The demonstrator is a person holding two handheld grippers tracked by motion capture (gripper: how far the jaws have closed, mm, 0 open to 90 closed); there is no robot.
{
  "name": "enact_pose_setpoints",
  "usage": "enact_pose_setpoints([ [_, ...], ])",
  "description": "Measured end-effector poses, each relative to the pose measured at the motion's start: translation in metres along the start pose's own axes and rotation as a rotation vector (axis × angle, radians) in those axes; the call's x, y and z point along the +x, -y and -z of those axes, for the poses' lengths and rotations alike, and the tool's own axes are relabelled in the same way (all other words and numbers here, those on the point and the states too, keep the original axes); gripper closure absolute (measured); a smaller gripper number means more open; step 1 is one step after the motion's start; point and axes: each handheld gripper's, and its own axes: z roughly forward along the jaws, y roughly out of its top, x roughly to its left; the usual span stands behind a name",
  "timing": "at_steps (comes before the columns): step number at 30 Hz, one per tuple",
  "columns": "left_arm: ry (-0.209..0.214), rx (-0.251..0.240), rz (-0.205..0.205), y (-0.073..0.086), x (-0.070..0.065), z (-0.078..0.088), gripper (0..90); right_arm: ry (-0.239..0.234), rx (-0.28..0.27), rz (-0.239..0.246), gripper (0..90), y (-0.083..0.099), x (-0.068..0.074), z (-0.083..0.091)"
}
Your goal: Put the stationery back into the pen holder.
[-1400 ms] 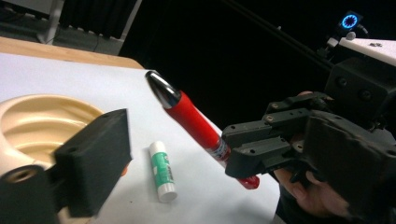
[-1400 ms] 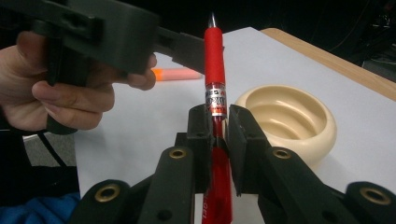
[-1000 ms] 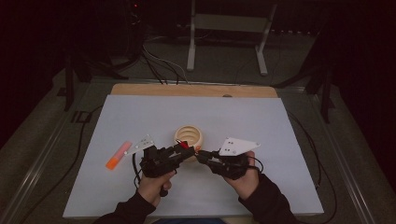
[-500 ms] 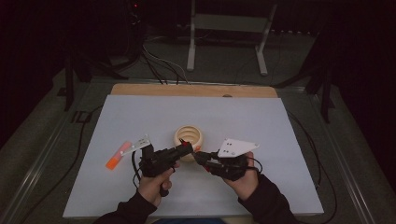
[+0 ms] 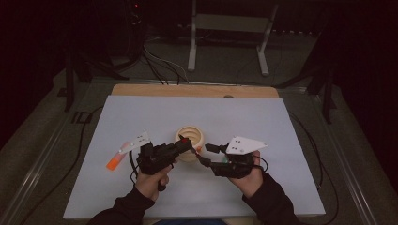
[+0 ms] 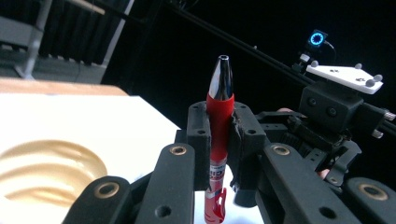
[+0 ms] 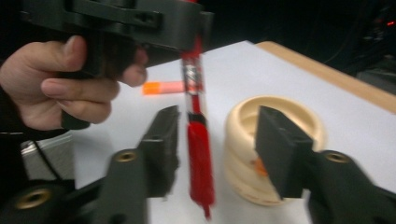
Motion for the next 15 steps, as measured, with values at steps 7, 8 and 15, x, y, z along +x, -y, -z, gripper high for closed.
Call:
enact_pose_setpoints([
  [7, -0.030, 0.004, -0.037, -0.014, 0.004, 0.002, 81.2, 0.061, -0.022, -0.067, 30.2, 0.008, -0.017, 0.012],
  [8, -0.035, 0.005, -0.042, -0.015, 0.005, 0.002, 81.2, 0.069, -0.024, -0.072, 28.2, 0.009, -0.019, 0.013],
  [15, -0.040, 0.017, -0.066, -0.027, 0.008, 0.001, 81.2, 0.119, -0.044, -0.105, 14.9, 0.016, -0.029, 0.021],
])
